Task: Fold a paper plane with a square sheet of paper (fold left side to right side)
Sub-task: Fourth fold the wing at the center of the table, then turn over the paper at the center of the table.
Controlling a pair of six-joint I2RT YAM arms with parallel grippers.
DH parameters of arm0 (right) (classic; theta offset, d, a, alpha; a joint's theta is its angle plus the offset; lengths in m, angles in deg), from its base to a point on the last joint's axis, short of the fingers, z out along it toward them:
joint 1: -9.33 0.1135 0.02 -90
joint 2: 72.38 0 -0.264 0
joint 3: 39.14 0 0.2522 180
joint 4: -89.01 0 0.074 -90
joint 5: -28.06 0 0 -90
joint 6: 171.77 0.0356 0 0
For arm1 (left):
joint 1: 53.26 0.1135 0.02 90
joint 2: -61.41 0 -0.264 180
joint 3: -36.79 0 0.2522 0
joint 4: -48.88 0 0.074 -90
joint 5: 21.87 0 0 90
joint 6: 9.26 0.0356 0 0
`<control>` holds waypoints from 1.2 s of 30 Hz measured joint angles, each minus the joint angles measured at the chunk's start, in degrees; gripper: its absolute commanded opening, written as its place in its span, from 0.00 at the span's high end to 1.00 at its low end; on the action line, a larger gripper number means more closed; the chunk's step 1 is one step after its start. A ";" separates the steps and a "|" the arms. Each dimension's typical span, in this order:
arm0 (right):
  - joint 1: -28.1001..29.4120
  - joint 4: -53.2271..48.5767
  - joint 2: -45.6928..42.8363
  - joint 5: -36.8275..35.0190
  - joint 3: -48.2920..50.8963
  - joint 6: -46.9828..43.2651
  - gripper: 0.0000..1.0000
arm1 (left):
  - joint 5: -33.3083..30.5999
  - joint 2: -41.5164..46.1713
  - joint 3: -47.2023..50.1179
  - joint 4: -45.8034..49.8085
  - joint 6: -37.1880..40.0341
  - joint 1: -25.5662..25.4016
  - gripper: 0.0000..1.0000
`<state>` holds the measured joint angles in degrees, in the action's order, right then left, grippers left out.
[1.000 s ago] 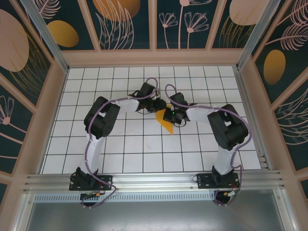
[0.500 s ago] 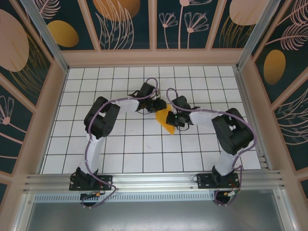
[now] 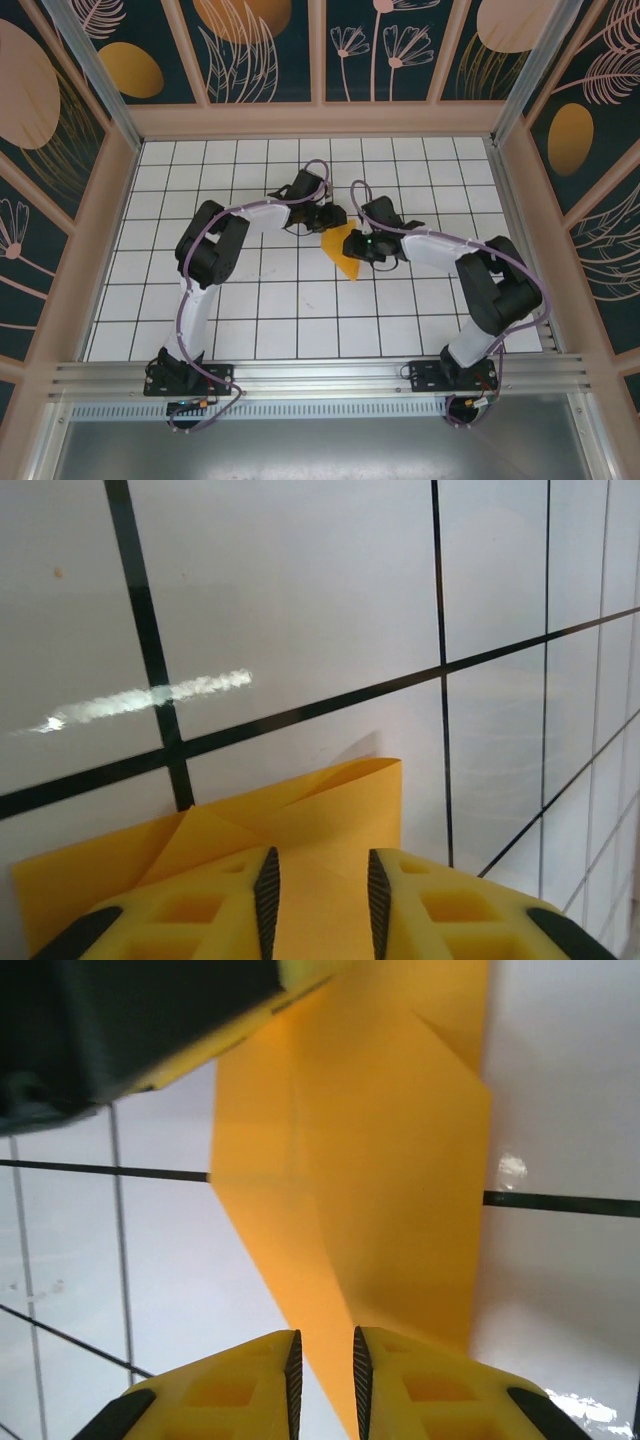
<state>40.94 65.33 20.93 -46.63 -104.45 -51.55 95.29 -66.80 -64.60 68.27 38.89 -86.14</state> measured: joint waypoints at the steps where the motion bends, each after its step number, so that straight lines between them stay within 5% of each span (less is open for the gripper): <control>1: -0.04 -0.48 -0.96 -0.59 -0.22 -0.42 0.72 | -0.31 0.00 -1.40 1.99 0.66 0.17 0.61; 10: -6.21 -2.05 -8.94 -3.15 2.54 -4.02 0.64 | -0.66 3.89 -11.61 9.09 4.37 2.99 0.50; 18: -8.68 -1.49 -13.31 -3.93 8.87 -4.44 0.59 | -0.74 15.72 5.33 4.02 2.82 4.44 0.49; 26: -11.74 -1.03 -17.22 -8.41 10.93 -3.32 0.54 | -1.03 14.08 10.14 1.79 -1.25 -3.85 0.47; 36: -14.43 -1.03 -21.24 -9.73 12.72 -2.89 0.52 | -3.91 5.55 2.60 2.38 -2.84 -8.76 0.51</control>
<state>26.52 64.31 -0.31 -56.35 -91.73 -54.44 91.38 -61.24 -62.00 70.66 36.05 -94.91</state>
